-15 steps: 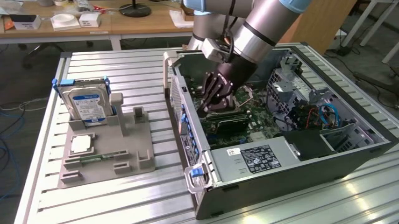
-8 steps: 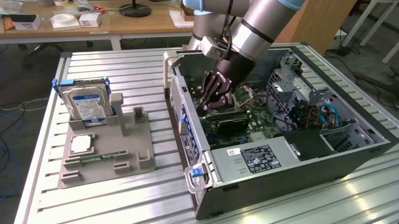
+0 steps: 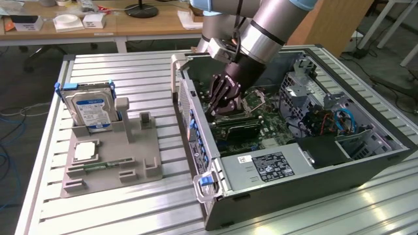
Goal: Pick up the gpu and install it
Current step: 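Press down on the gpu until it lock into place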
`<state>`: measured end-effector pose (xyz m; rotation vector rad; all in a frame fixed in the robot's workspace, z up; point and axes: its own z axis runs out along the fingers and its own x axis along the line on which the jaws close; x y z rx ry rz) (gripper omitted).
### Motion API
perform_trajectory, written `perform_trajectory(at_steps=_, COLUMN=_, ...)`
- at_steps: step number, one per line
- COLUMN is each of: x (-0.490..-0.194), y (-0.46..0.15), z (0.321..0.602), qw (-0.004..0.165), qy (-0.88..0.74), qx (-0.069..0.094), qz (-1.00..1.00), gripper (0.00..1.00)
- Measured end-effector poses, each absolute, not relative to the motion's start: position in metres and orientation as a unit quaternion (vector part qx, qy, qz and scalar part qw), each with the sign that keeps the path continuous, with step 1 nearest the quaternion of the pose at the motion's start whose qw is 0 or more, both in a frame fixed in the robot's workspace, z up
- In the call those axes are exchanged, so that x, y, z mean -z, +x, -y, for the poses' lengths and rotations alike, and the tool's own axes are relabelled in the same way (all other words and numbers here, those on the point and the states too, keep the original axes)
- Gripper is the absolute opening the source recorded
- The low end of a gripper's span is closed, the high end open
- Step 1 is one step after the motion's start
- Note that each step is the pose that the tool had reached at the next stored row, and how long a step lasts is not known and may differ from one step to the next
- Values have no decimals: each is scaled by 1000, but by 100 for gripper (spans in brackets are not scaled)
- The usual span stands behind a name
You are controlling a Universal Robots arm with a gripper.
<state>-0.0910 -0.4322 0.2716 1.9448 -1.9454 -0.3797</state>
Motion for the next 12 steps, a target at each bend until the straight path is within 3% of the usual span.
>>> perform_trajectory(at_steps=12, x=-272, y=-89, z=433, qw=185, qy=688, qx=138, qz=688, gripper=10)
